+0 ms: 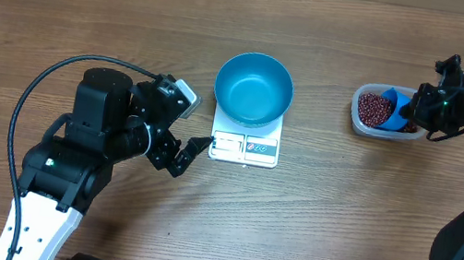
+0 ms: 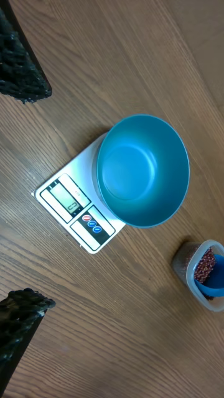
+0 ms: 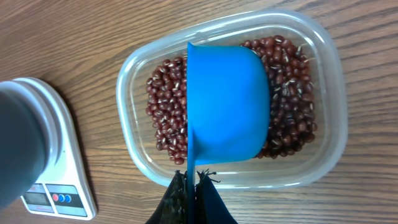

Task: Scoop item into bowl and weigh 150g on scale
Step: 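Drag the scoop through the beans with the right gripper to fill it, then lift the filled blue scoop out of the bean tub with the right gripper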

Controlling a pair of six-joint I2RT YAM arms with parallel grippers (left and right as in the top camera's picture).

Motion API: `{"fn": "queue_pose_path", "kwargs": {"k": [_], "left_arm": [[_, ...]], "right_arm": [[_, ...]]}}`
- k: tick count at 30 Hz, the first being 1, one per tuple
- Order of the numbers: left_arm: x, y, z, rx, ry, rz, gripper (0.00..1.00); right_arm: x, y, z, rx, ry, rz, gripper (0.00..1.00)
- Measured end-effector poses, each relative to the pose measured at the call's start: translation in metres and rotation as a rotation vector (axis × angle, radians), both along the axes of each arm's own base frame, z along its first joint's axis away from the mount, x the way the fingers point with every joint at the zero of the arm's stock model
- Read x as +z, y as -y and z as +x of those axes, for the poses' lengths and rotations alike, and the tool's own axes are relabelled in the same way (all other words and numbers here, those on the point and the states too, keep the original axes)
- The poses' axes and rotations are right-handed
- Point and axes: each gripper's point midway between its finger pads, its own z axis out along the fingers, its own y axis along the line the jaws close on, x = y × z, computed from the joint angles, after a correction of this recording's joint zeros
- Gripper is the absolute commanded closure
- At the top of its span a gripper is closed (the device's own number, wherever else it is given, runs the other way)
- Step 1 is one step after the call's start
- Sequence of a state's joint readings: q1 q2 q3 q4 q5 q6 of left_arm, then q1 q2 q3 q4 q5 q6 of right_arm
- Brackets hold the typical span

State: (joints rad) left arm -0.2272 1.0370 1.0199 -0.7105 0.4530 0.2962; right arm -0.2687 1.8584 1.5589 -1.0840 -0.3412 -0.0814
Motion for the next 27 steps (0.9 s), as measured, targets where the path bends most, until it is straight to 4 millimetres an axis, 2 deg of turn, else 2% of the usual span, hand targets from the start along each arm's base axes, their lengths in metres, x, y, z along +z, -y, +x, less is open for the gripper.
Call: {"fn": "queue_pose_path", "kwargs": {"k": [7, 13, 27], "left_arm": [[0.000, 0.000, 0.000, 0.000, 0.000, 0.000, 0.00], [0.000, 0.000, 0.000, 0.000, 0.000, 0.000, 0.00], [0.000, 0.000, 0.000, 0.000, 0.000, 0.000, 0.01]], "right_arm": [[0.006, 0.003, 0.002, -0.019, 0.028, 0.083, 0.96], [0.008, 0.010, -0.005, -0.054, 0.018, 0.140, 0.96], [0.016, -0.001, -0.003, -0.039, 0.043, 0.226, 0.96]]}}
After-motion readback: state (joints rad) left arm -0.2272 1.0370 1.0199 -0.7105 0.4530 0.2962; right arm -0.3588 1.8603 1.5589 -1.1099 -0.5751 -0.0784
